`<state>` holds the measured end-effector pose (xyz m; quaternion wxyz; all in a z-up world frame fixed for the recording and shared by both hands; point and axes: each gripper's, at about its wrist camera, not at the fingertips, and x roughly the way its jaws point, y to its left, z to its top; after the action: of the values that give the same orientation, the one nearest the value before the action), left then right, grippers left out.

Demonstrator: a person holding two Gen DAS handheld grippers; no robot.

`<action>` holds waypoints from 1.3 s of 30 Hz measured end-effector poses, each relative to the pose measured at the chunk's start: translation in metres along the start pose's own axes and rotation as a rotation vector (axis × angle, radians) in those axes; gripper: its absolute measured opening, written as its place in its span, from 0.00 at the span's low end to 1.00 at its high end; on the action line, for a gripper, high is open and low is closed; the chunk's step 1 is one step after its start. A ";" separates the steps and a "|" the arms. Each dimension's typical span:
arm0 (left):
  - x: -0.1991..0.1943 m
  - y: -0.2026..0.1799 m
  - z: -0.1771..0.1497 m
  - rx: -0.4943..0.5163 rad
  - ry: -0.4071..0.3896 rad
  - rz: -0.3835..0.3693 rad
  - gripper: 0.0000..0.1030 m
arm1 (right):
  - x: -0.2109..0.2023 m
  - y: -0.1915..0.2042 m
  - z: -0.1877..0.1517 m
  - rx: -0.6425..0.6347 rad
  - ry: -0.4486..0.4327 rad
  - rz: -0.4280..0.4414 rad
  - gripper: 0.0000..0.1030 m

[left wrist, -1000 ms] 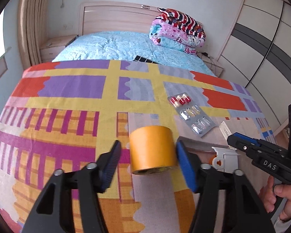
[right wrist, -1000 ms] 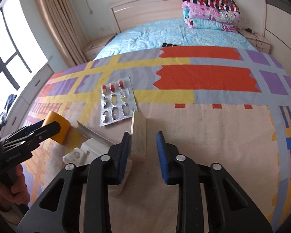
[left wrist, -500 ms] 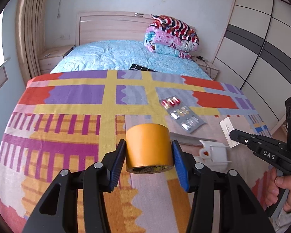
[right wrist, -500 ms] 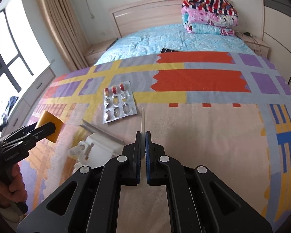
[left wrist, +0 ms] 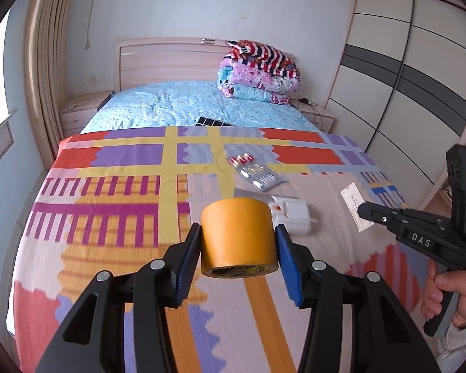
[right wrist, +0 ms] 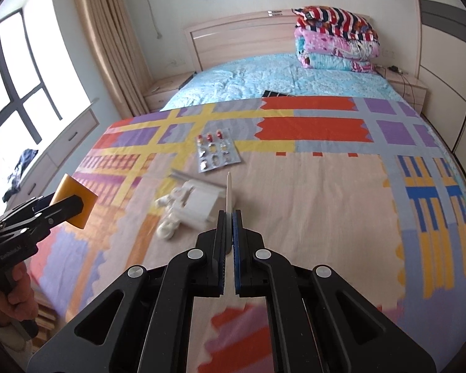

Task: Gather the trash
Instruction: 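Grasp the orange tape roll with the left tool while the right tool grasps the white card, then carry the tape roll and white card down over the trash bin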

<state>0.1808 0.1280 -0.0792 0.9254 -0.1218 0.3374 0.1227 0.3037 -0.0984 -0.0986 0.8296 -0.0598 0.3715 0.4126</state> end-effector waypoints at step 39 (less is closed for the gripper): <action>-0.075 -0.085 -0.206 0.250 0.243 -0.207 0.45 | -0.088 0.059 -0.187 -0.143 0.146 0.119 0.05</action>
<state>0.0292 -0.0259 -0.1709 0.8935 -0.0539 0.4447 -0.0314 0.1205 -0.1921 -0.1613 0.7680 -0.1266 0.4034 0.4811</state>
